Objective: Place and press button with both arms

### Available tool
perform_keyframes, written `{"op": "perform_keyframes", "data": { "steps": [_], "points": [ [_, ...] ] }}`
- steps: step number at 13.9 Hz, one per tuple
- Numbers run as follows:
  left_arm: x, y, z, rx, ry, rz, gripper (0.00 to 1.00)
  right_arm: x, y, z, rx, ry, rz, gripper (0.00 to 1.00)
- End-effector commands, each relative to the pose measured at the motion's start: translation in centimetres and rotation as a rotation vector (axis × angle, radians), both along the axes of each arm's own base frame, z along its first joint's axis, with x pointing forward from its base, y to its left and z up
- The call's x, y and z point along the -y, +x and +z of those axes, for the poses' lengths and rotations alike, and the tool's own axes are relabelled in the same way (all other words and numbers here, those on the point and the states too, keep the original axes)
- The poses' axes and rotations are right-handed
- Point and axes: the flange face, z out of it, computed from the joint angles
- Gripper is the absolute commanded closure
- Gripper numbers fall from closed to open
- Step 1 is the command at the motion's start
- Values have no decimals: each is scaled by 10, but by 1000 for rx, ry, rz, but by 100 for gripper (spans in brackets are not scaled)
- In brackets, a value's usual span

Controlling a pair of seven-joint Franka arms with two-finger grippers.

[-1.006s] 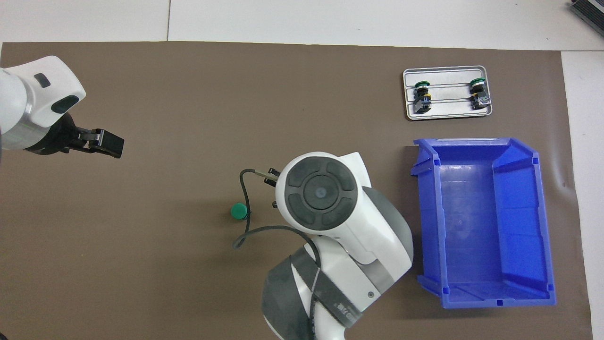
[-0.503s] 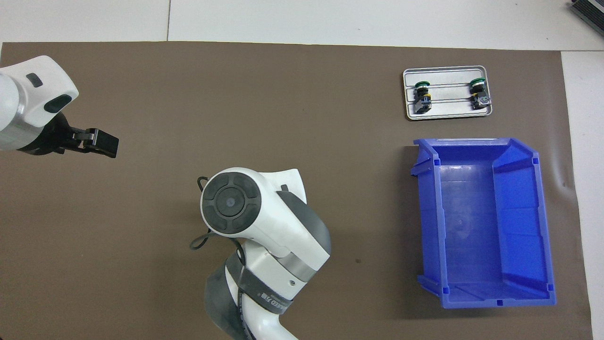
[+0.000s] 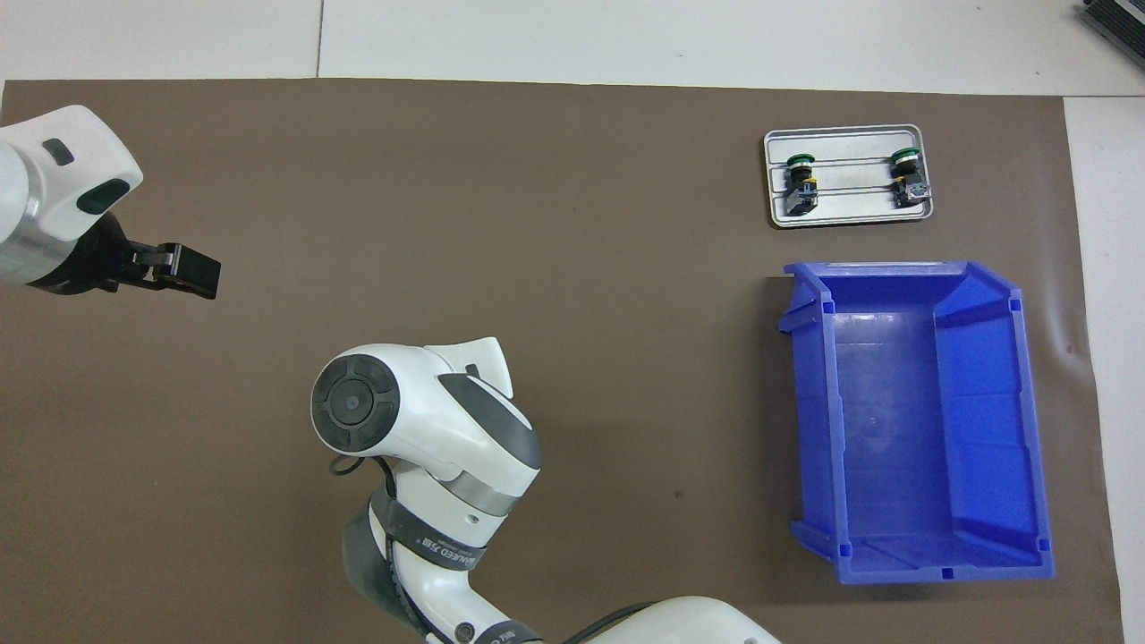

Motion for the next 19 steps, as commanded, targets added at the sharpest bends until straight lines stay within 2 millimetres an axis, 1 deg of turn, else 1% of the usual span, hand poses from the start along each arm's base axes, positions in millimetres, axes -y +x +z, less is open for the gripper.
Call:
{"op": "perform_keyframes", "data": {
  "steps": [1, 4, 6, 8, 10, 12, 13, 14, 15, 17, 18, 19],
  "points": [
    [-2, -7, 0, 14, -9, 11, 0, -10, 1, 3, 38, 30, 2, 14],
    [-2, -7, 0, 14, -9, 11, 0, -4, -7, -17, 11, -1, 6, 15],
    [-2, -7, 1, 15, -9, 11, 0, 0, -11, -25, 2, -14, 9, 15],
    [-2, -7, 0, 14, -9, 11, 0, 0, -13, -29, 4, -8, 14, 17],
    [-2, -7, 1, 15, -9, 11, 0, -2, -15, -28, 3, -5, 18, 20],
    [-2, -7, 1, 17, -10, 11, 0, -2, -14, -27, 6, -4, 19, 27],
    [-2, -7, 1, 16, -9, 11, 0, -2, -13, -25, 7, -1, 18, 41],
    [-2, -7, 1, 15, -9, 11, 0, -3, -12, -23, 10, 3, 18, 47],
    [-2, -7, 1, 15, -9, 11, 0, -4, -13, -22, 11, 4, 19, 58],
    [-2, -7, 1, 15, -9, 11, 0, -4, -11, -20, 14, 10, 16, 86],
    [-2, -7, 0, 14, -9, 11, 0, -4, -8, -14, 21, 17, 14, 100],
    [-2, -7, 0, 15, -9, 11, 0, -5, -8, -11, 24, 23, 13, 100]
  ]
}}
